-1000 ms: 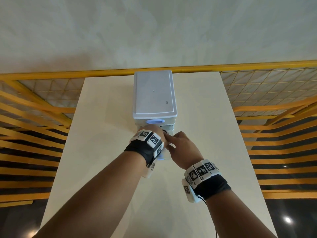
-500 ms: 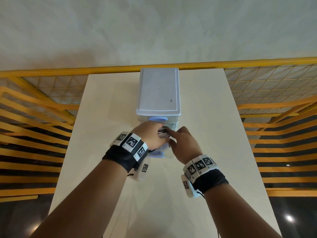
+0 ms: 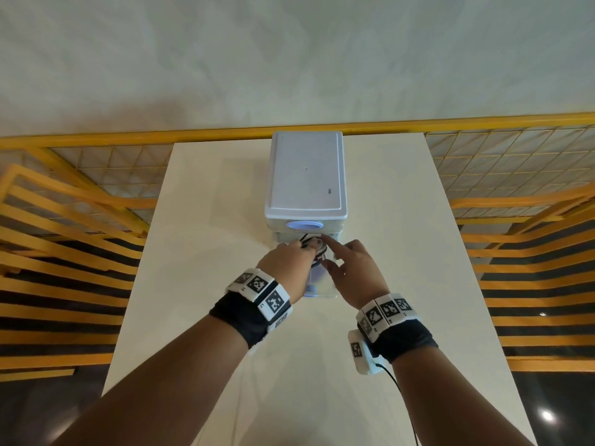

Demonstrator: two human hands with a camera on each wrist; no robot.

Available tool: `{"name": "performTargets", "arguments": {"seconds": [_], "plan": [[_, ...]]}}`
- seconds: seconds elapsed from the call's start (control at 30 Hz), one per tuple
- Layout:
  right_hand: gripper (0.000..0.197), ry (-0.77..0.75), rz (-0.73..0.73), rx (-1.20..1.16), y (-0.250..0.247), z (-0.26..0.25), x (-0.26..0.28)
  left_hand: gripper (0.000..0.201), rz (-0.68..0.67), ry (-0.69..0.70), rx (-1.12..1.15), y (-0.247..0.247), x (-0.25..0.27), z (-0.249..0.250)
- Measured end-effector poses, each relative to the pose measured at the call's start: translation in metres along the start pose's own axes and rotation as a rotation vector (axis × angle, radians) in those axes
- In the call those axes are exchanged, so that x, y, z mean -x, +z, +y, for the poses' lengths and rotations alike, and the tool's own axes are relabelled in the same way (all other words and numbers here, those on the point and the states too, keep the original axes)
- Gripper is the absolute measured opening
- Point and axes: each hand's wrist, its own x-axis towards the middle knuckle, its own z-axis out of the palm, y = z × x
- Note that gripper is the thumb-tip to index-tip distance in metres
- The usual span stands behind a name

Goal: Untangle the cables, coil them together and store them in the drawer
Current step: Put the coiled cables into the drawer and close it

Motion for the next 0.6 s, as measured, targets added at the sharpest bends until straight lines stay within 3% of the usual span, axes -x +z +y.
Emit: {"name": "performTargets", "arguments": {"seconds": [0.27,0.37,0.5,0.6], "plan": [[0.052,0.104,0.048,-0.087,-0.008,0.0,0.002,0.085,0.08,-0.025,-0.044,0.016,-0.014,0.016],[0.049,0.126,0.047,-0.084,-0.008,-0.002,0.001,0.087,0.047,-0.06,-0.087,0.02,-0.014,0.019],[0.048,0.121,0.053,-0.072,-0.008,-0.005,-0.001,0.068,-0.01,-0.169,-0.057,0.033,-0.013,0.03],[0.048,0.12,0.054,-0.069,-0.009,-0.004,-0.001,0.073,-0.07,-0.162,-0.035,0.03,-0.015,0.026]]}}
